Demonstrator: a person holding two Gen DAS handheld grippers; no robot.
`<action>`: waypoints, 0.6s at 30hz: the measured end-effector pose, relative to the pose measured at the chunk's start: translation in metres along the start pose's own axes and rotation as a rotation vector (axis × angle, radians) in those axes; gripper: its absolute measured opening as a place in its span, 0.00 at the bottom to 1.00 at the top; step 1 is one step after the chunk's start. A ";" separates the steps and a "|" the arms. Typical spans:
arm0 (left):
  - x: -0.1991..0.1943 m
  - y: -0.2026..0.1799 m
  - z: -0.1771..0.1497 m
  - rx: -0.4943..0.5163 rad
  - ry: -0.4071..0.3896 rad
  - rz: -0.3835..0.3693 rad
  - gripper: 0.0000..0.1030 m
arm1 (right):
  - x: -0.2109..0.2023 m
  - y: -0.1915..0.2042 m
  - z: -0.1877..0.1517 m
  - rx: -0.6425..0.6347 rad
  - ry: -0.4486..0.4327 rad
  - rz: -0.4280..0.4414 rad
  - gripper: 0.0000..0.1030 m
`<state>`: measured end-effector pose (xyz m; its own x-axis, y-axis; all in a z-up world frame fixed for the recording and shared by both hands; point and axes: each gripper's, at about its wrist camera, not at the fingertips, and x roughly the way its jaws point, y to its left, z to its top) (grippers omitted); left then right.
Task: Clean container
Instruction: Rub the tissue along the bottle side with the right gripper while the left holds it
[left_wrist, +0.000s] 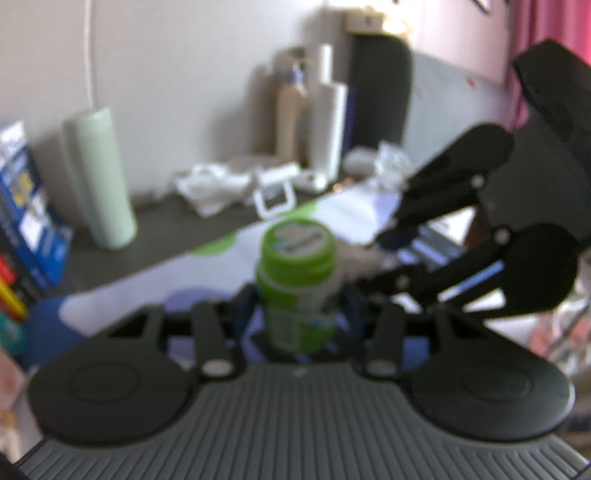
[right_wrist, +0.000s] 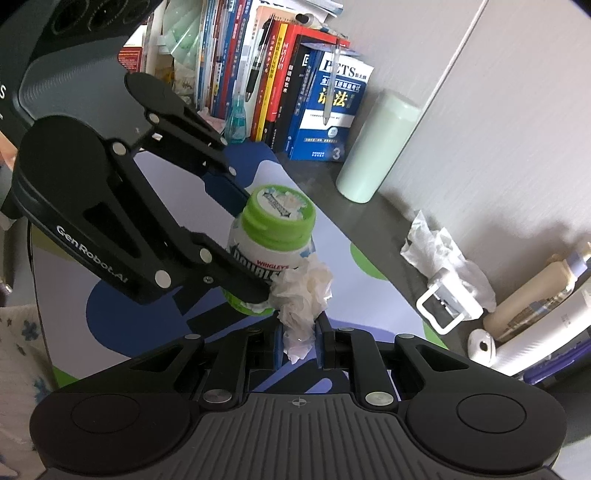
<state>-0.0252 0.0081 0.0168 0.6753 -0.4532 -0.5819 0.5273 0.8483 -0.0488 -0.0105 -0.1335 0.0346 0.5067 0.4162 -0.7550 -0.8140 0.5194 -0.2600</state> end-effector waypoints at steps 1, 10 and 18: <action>0.000 0.000 0.000 0.001 0.000 -0.001 0.46 | -0.001 0.000 0.000 0.000 -0.002 -0.001 0.15; 0.001 -0.003 -0.001 0.007 0.007 -0.006 0.46 | -0.012 -0.007 0.006 0.007 -0.037 -0.014 0.15; 0.002 -0.004 -0.001 0.010 0.010 -0.004 0.46 | -0.017 -0.007 0.008 0.006 -0.051 -0.011 0.15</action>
<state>-0.0263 0.0040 0.0148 0.6683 -0.4535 -0.5896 0.5351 0.8437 -0.0424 -0.0116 -0.1384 0.0540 0.5298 0.4478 -0.7203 -0.8065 0.5288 -0.2645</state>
